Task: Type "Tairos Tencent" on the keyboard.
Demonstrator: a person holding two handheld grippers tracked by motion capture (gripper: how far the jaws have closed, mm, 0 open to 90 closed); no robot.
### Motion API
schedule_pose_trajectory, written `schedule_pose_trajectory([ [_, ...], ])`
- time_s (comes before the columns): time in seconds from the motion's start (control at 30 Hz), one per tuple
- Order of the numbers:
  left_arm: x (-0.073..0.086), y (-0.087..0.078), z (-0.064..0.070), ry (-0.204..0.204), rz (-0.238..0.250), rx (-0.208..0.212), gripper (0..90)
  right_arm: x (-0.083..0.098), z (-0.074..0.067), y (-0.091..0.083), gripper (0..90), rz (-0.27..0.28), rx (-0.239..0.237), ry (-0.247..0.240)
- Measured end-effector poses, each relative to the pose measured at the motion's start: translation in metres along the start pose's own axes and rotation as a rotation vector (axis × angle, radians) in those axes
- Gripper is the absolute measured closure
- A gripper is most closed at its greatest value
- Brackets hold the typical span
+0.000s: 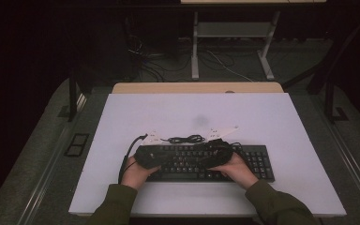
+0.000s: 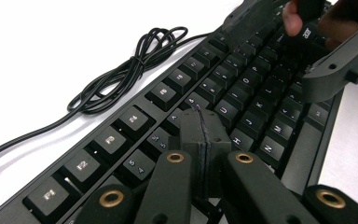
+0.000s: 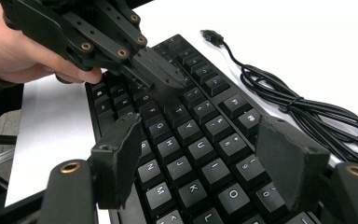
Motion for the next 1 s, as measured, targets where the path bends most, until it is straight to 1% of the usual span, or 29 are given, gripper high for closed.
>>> schedule_pose_trajectory([
  [0.23, 0.000, 0.006, 0.000, 0.001, -0.019, -0.003, 88.2, 0.000, 0.001, -0.001, 30.7, 0.004, 0.004, 0.002],
  [0.3, 0.000, 0.006, 0.000, 0.007, -0.025, -0.001, 88.2, 0.000, 0.001, -0.001, 30.6, 0.005, 0.005, 0.002],
  [0.43, 0.001, 0.008, -0.001, 0.004, -0.032, -0.001, 88.2, 0.000, 0.000, -0.001, 30.6, 0.005, 0.004, 0.003],
  [0.5, 0.000, 0.009, 0.000, -0.005, -0.028, 0.003, 88.1, 0.000, 0.000, -0.001, 30.6, 0.006, 0.003, 0.004],
  [0.57, 0.000, 0.009, 0.000, 0.002, -0.031, 0.004, 88.2, 0.000, 0.000, -0.002, 30.6, 0.008, 0.004, 0.005],
  [0.63, 0.000, 0.010, 0.001, 0.000, -0.030, 0.007, 88.2, 0.000, 0.000, -0.002, 30.7, 0.008, 0.005, 0.004],
  [0.73, 0.001, 0.012, 0.001, 0.000, -0.044, 0.005, 88.2, 0.000, 0.001, -0.002, 30.6, 0.008, 0.005, 0.007],
  [0.8, 0.001, 0.013, 0.002, -0.003, -0.041, 0.015, 88.2, 0.000, 0.001, -0.002, 30.6, 0.007, 0.006, 0.006],
  [0.9, 0.002, 0.013, 0.002, 0.003, -0.047, 0.012, 88.2, 0.000, 0.000, -0.002, 30.6, 0.007, 0.004, 0.007],
  [1.0, 0.001, 0.012, 0.002, -0.005, -0.039, 0.014, 88.2, 0.000, 0.001, -0.002, 30.6, 0.008, 0.006, 0.006],
])
Point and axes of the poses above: each handheld gripper's, and its own axes: y roughly forward along the jaws, x roughly out of its underside, z roughly to its right, the point moved 10 cm from there along y, roughly forward along the jaws, and after that the axes turned 13 degrees about -z, right-handed, at the moved point
